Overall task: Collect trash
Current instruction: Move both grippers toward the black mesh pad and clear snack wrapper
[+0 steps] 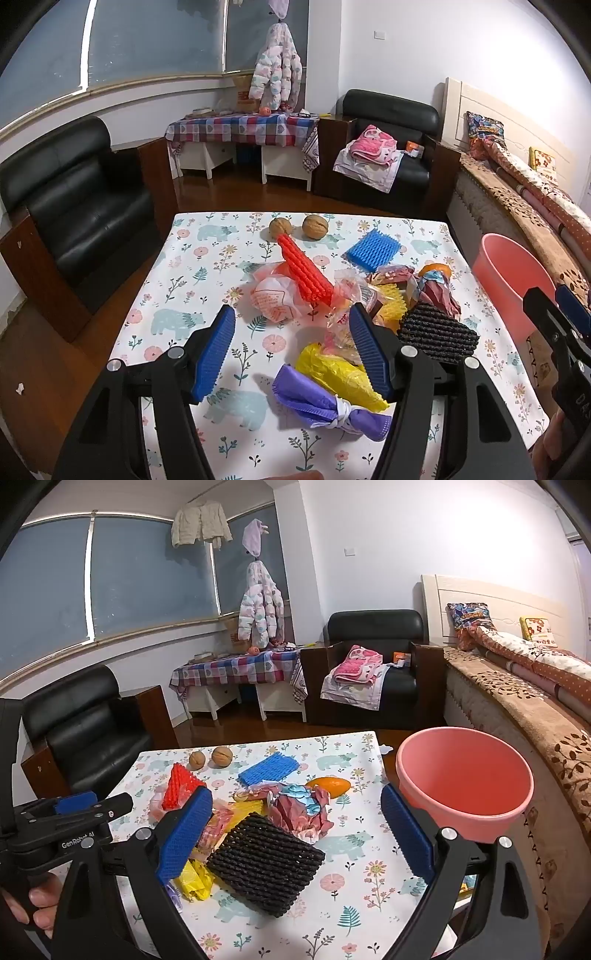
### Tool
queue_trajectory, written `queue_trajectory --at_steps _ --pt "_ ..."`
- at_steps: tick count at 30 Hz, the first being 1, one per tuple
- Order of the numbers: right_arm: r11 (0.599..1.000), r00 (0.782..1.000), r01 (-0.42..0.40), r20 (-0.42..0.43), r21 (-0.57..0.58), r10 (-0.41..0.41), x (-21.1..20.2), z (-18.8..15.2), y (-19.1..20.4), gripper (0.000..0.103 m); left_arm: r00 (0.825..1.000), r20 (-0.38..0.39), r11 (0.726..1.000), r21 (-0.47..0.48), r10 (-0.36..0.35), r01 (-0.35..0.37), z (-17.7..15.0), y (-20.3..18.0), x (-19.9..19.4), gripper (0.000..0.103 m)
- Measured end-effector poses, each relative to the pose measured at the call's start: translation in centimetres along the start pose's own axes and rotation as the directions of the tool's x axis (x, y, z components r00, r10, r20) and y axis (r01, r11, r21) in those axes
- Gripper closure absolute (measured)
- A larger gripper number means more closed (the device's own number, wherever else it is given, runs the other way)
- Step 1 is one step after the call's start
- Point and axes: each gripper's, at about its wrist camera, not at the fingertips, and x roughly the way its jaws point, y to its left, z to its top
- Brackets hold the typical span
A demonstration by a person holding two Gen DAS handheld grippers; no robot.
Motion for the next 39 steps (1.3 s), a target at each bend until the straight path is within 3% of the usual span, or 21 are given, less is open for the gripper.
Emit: queue_trajectory --at_steps 13,19,22,33,39 --pt "0.999 0.999 0.036 -0.038 -0.011 -0.037 0.8 -0.6 -0.8 0.011 0.993 0.004 0.993 -0.020 -0.115 0.115 -0.1 1.2 0.6 0.039" --pt "1.000 0.995 0.019 -0.094 -0.014 -0.020 1.7 -1.5 -0.9 0.020 0.978 -0.026 0.978 0.021 -0.208 0.208 -0.5 0.9 1.4 0.040" --pt "1.000 0.992 -0.001 -0.130 -0.020 -0.001 2.3 -2.1 -0.9 0.026 0.970 -0.061 0.970 0.042 -0.235 0.237 -0.9 0.1 2.3 0.048" --pt "0.995 0.954 -0.075 -0.285 0.065 0.090 4.8 -4.2 -2.1 0.041 0.947 -0.178 0.964 -0.029 -0.266 0.265 -1.2 0.0 7.3 0.050" --pt "0.989 0.932 -0.106 -0.336 0.105 0.135 5.9 -4.8 -2.2 0.043 0.928 -0.216 0.952 -0.041 -0.305 0.303 -1.1 -0.3 9.4 0.050"
